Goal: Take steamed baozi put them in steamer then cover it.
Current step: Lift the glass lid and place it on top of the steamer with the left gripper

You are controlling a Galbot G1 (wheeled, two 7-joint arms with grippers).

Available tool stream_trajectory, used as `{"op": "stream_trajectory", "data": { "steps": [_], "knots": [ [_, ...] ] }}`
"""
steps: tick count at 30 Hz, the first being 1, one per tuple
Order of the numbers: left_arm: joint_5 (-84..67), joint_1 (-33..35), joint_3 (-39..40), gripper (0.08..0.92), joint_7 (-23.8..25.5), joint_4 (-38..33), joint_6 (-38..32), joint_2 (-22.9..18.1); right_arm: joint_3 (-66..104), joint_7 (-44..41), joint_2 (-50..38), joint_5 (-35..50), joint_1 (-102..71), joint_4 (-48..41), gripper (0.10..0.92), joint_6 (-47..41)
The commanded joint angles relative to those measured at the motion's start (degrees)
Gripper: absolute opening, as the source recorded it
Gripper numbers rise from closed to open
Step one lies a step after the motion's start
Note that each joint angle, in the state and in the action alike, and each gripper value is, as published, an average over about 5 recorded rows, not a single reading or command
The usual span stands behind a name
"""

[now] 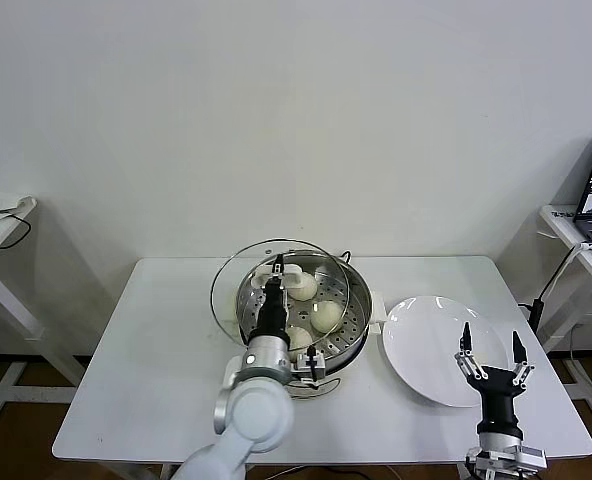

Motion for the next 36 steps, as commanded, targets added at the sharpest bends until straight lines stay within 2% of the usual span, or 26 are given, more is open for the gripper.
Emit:
{"op": "stream_trajectory", "data": {
  "steps": [1, 15, 36],
  "knots": [
    [6.2, -1.7, 1.5, 0.187, 0.5, 6.4, -0.1, -5.9, 0.5, 0.1, 0.2, -0.7, -0.4, -0.1, 0.823, 0.2],
    [8.9, -0.8, 0.2, 0.187, -1.4, 10.8, -0.8, -10.3, 0.4, 0.0, 0.0, -1.1, -0.2, -1.2, 0.823, 0.5],
    [8.9, 0.4, -0.7, 0.187, -4.9, 13.1, -1.5, -12.1, -0.6, -0.3, -0.3, -2.2, 1.3, -3.4, 0.823, 0.9]
  ]
}}
